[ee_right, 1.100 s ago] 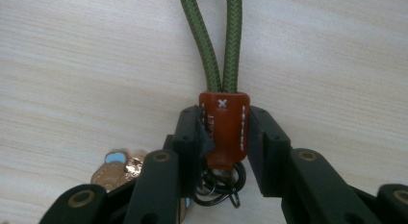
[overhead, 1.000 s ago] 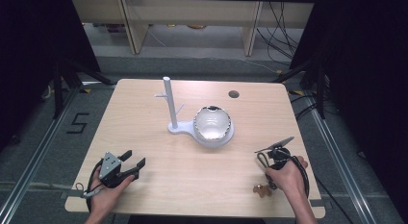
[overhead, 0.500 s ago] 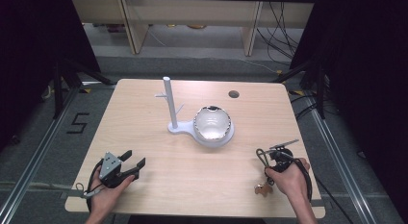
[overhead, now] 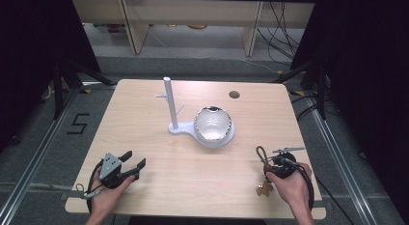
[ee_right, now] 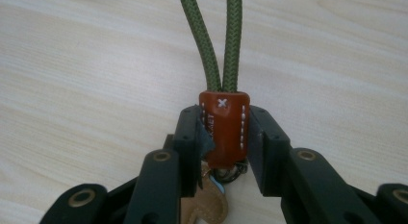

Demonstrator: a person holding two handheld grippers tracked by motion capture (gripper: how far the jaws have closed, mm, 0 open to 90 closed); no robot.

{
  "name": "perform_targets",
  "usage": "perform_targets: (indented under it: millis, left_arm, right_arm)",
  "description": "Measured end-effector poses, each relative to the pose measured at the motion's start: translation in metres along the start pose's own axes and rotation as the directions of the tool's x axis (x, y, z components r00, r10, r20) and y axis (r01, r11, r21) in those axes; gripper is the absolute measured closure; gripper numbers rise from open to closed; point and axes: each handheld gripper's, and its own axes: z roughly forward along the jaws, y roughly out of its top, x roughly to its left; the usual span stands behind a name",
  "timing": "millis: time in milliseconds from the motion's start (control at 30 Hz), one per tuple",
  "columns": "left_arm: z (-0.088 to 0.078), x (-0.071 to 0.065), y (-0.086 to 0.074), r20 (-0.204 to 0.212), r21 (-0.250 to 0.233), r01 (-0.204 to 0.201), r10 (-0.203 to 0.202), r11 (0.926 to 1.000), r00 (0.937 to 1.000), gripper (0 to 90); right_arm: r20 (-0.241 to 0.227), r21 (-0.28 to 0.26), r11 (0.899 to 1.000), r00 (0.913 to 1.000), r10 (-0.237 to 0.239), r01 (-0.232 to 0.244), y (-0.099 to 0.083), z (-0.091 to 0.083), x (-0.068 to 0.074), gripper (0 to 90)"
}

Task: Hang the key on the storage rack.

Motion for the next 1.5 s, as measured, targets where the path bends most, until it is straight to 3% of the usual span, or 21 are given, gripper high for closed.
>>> perform_targets:
  millis: [267,367,400,433,533,600,700,900,933,1100,1133,1167,1200,1233,1267,1300,1333,1367,1400,1433,1500]
  left_arm:
    - [0.001,0.0,0.0,0.002,-0.006,0.002,-0.002,1.0,1.0,35.6]
    - [0.0,0.0,0.0,-0.002,0.001,0.001,-0.001,1.0,1.0,35.7]
    - [0.0,0.0,0.0,-0.002,0.001,0.001,-0.001,1.0,1.0,35.7]
    - [0.0,0.0,0.0,-0.002,0.001,0.001,-0.001,1.0,1.0,35.7]
    - [0.001,0.0,0.0,0.001,-0.006,0.002,-0.002,1.0,1.0,35.7]
    - [0.001,0.0,0.0,0.001,-0.007,0.003,-0.003,1.0,1.0,35.8]
    - [0.0,0.0,0.0,-0.003,0.0,0.0,0.0,1.0,1.0,35.7]
    - [0.0,0.0,0.0,-0.003,-0.002,-0.001,0.001,1.0,1.0,35.7]
    - [0.0,0.0,0.0,-0.003,-0.001,-0.001,0.001,1.0,1.0,35.7]
    - [0.0,0.0,0.0,-0.004,-0.002,-0.001,0.001,1.0,1.0,35.8]
    - [0.0,0.001,0.0,-0.005,-0.003,-0.001,0.001,1.0,1.0,35.7]
    - [0.0,0.001,0.0,-0.005,-0.003,-0.001,0.001,1.0,1.0,35.8]
    - [0.0,0.0,0.0,-0.005,-0.002,0.0,0.0,1.0,1.0,35.7]
    - [0.0,0.0,0.0,-0.005,-0.002,-0.001,0.001,1.0,1.0,35.8]
    - [0.0,0.0,0.0,-0.006,-0.002,-0.001,0.001,1.0,1.0,35.8]
    - [0.0,0.0,0.0,-0.006,-0.002,-0.001,0.001,1.0,1.0,35.8]
    - [0.0,0.0,0.0,-0.006,-0.002,-0.001,0.001,1.0,1.0,35.8]
    - [0.0,0.0,0.0,-0.006,-0.002,-0.001,0.001,1.0,1.0,35.8]
    - [0.0,0.0,0.0,-0.006,-0.002,-0.001,0.001,1.0,1.0,35.8]
    - [0.0,0.0,0.0,-0.007,-0.003,-0.001,0.001,1.0,1.0,35.8]
    - [0.0,0.0,0.0,-0.008,-0.003,-0.001,0.001,1.0,1.0,35.8]
  right_arm:
    - [-0.032,-0.118,0.991,0.9973,0.066,-0.07,-0.009,0.003,-0.001,68.6]
    - [-0.037,-0.149,0.988,0.9991,0.023,-0.029,-0.014,0.002,-0.006,68.6]
    - [-0.037,-0.149,0.988,0.9991,0.023,-0.029,-0.014,0.002,-0.006,68.6]
    - [-0.028,-0.175,0.983,0.9982,0.052,-0.056,-0.014,0.003,-0.006,68.6]
    - [-0.048,-0.197,0.978,0.9973,0.056,-0.065,-0.017,0.004,-0.007,68.6]
    - [-0.032,-0.208,0.977,0.9987,0.04,-0.046,-0.018,0.004,-0.008,68.6]
    - [-0.06,-0.25,0.967,0.9973,0.042,-0.056,-0.02,0.004,-0.009,68.6]
    - [-0.044,-0.288,0.956,0.9984,0.035,-0.046,-0.023,0.003,-0.008,68.6]
    - [-0.062,-0.302,0.952,0.9975,0.033,-0.05,-0.024,0.004,-0.008,68.6]
    - [-0.076,-0.322,0.945,0.9963,0.04,-0.063,-0.025,0.005,-0.01,68.6]
    - [-0.076,-0.312,0.948,0.9963,0.04,-0.062,-0.026,0.004,-0.01,68.5]
    - [-0.092,-0.311,0.943,0.9917,0.089,-0.114,-0.027,0.003,-0.006,68.5]
    - [-0.1,-0.337,0.935,0.9916,0.082,-0.111,-0.027,0.003,-0.007,68.5]
    - [-0.073,-0.345,0.936,0.9962,0.047,-0.07,-0.027,0.003,-0.01,68.5]
    - [-0.075,-0.364,0.929,0.9964,0.04,-0.065,-0.028,0.004,-0.011,68.5]
    - [-0.077,-0.369,0.927,0.9962,0.041,-0.067,-0.028,0.001,-0.011,68.5]
    - [-0.087,-0.38,0.919,0.9931,0.079,-0.107,-0.029,0.002,-0.008,68.6]
    - [-0.072,-0.394,0.917,0.9968,0.034,-0.059,-0.029,0.002,-0.012,68.6]
    - [-0.084,-0.39,0.918,0.9958,0.037,-0.067,-0.03,0.0,-0.011,68.5]
    - [-0.073,-0.415,0.908,0.9968,0.032,-0.06,-0.03,0.001,-0.012,68.5]
    - [-0.073,-0.422,0.904,0.9966,0.038,-0.065,-0.031,-0.001,-0.011,68.5]
